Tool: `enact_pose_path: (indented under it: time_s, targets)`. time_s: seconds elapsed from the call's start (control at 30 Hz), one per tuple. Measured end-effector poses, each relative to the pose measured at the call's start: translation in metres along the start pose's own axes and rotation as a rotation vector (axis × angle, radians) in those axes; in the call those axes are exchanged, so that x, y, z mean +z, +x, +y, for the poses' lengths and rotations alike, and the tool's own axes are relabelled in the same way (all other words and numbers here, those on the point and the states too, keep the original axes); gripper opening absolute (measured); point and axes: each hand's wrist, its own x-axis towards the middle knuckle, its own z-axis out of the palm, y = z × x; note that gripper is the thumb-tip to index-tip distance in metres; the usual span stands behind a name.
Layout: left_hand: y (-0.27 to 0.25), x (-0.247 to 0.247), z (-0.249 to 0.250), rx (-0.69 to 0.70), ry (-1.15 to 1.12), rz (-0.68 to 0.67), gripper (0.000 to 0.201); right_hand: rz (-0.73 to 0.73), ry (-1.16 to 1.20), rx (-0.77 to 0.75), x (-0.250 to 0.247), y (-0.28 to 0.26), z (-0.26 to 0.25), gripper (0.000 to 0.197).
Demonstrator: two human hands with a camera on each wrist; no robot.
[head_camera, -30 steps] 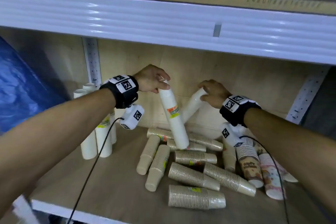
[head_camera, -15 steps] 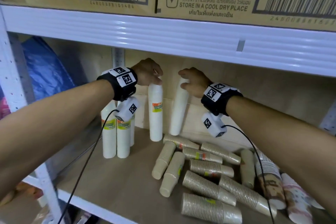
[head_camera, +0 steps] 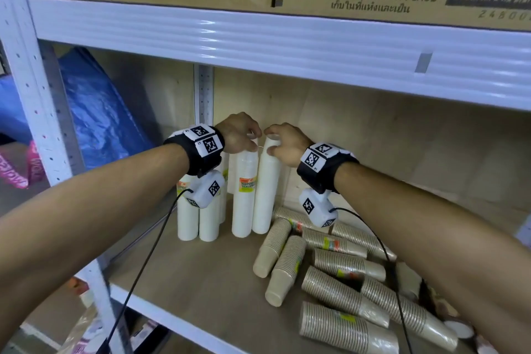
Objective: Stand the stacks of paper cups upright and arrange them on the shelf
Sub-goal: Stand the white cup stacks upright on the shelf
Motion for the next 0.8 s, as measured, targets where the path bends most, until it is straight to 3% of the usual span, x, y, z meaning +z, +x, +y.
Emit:
enact_pose_path:
  time_s: [0.4,0.57,0.8]
  targets:
    - [-0.005,0.018,-0.013,-0.027,0.005,-0.084,0.035,-0.043,-0.01,0.061,0.016,-0.01,0.004,0.045]
    - [-0.003,0.015,-0.01,-0.111,0.001,-0.057,0.035,-0.037,-0.011,0.073,0.016,-0.009,0.003,0.041]
    - [-0.001,0.021,-0.005,-0.077,0.065,-0.042,0.034,-0.06,-0.048,0.044,0.015,-0.004,0.001,0.038]
